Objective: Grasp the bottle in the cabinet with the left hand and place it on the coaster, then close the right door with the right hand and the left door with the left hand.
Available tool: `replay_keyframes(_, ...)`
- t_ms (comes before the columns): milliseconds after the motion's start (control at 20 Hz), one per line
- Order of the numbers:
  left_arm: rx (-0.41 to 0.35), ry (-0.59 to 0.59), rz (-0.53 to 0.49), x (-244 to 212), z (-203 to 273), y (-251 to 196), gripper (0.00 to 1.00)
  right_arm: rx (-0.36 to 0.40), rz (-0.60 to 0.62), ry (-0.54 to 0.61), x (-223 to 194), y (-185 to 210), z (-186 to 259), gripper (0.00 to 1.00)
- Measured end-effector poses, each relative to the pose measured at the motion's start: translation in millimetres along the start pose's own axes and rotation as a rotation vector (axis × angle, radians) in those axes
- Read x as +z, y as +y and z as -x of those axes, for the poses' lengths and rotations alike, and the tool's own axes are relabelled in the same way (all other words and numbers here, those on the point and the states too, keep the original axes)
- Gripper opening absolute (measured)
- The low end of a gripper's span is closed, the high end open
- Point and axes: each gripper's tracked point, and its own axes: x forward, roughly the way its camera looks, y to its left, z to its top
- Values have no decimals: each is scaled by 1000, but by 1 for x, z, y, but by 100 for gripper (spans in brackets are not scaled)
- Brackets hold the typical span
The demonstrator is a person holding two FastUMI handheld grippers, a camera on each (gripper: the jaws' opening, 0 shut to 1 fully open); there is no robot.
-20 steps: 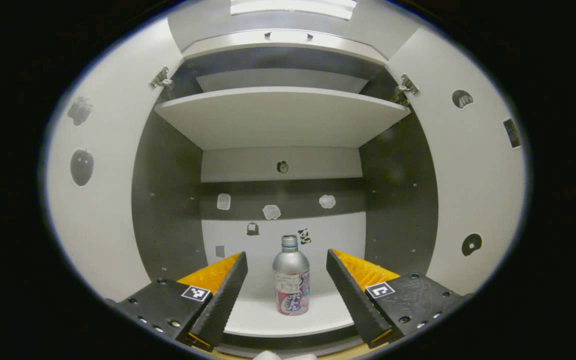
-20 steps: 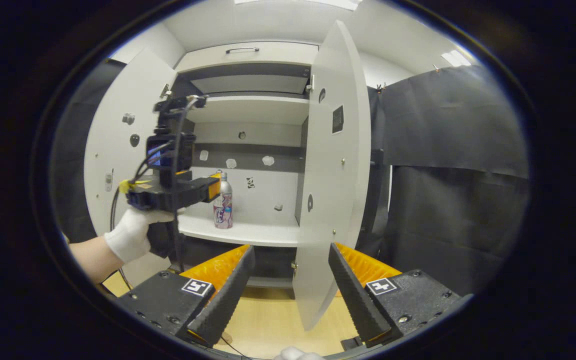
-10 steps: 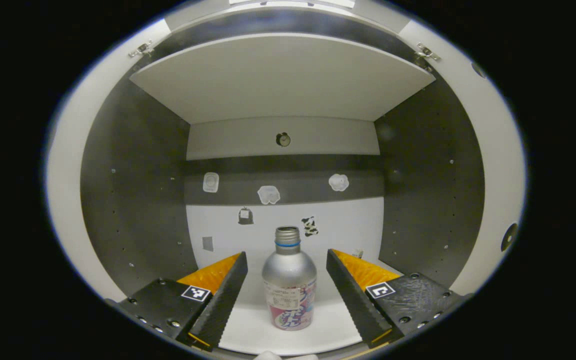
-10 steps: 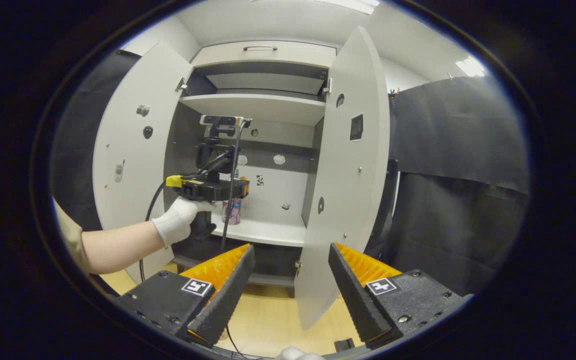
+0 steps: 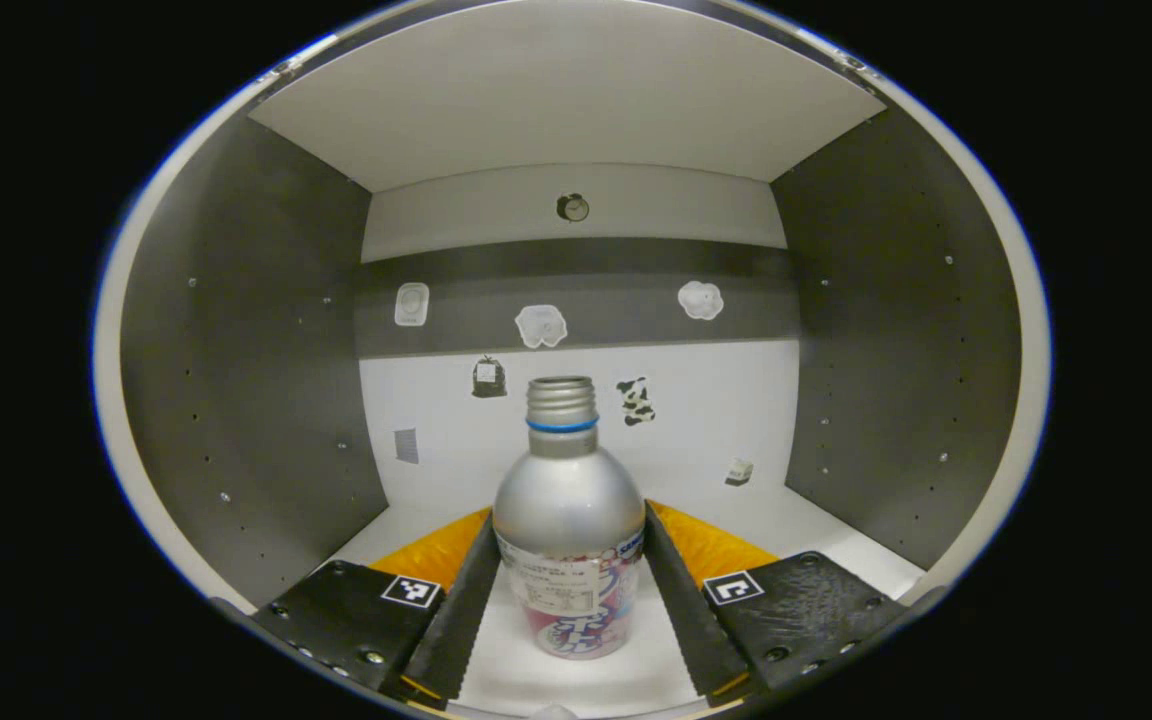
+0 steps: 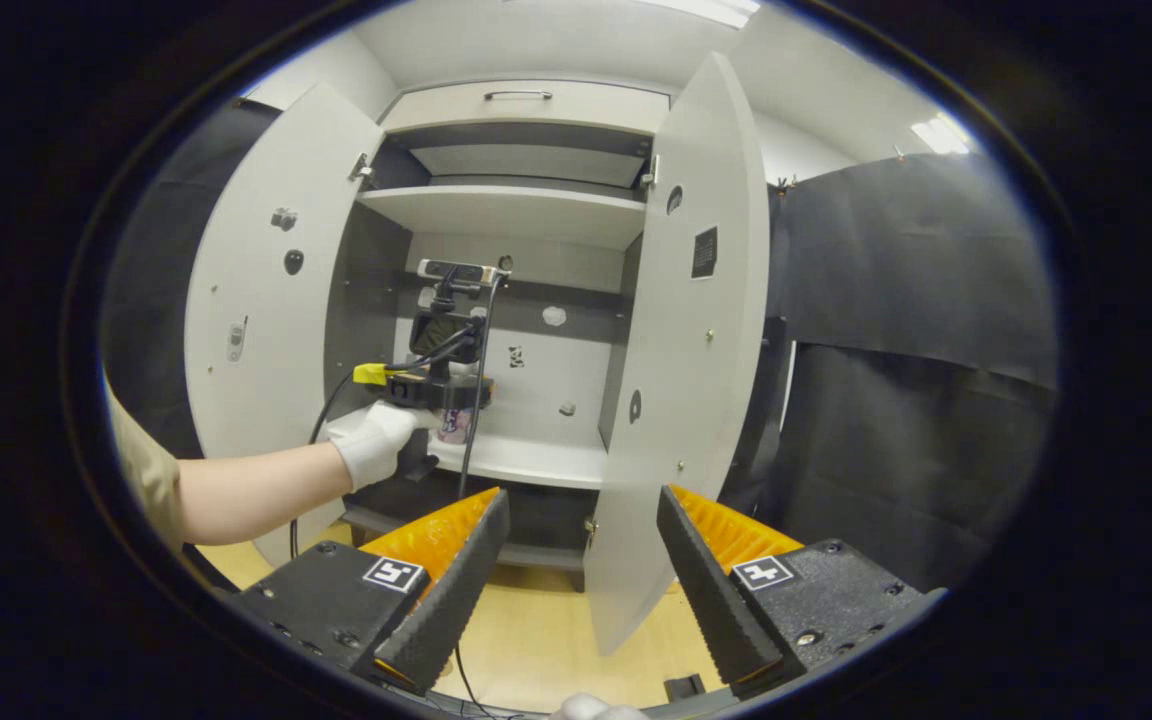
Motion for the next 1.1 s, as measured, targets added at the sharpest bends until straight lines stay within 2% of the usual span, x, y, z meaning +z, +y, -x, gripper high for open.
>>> replay_keyframes(150,-31,-24,11,11,17,-2,79,-16,-6,-1,-1,-7,2,98)
replay_keyframes(600,-136,-149,-17,48,120,-13,82,-17,-27,11,-12,-12,12,98)
replay_keyframes(700,-166,-150,-9,42,145,-16,82,-15,-32,16,-15,-14,15,98)
replay_keyframes(750,-184,-146,0,37,160,-18,79,-14,-37,21,-16,-15,17,98)
replay_keyframes(850,-203,-141,-3,27,185,-19,82,-17,-46,23,-18,-20,20,97)
replay_keyframes(900,-201,-138,-12,21,195,-17,79,-21,-50,27,-19,-23,21,97)
replay_keyframes(1000,-209,-121,-11,3,218,-18,79,-28,-60,39,-24,-28,25,97)
replay_keyframes(1050,-220,-113,-3,-5,227,-20,82,-31,-65,45,-27,-30,26,97)
replay_keyframes(1100,-234,-97,0,-17,235,-22,79,-35,-66,52,-29,-33,27,98)
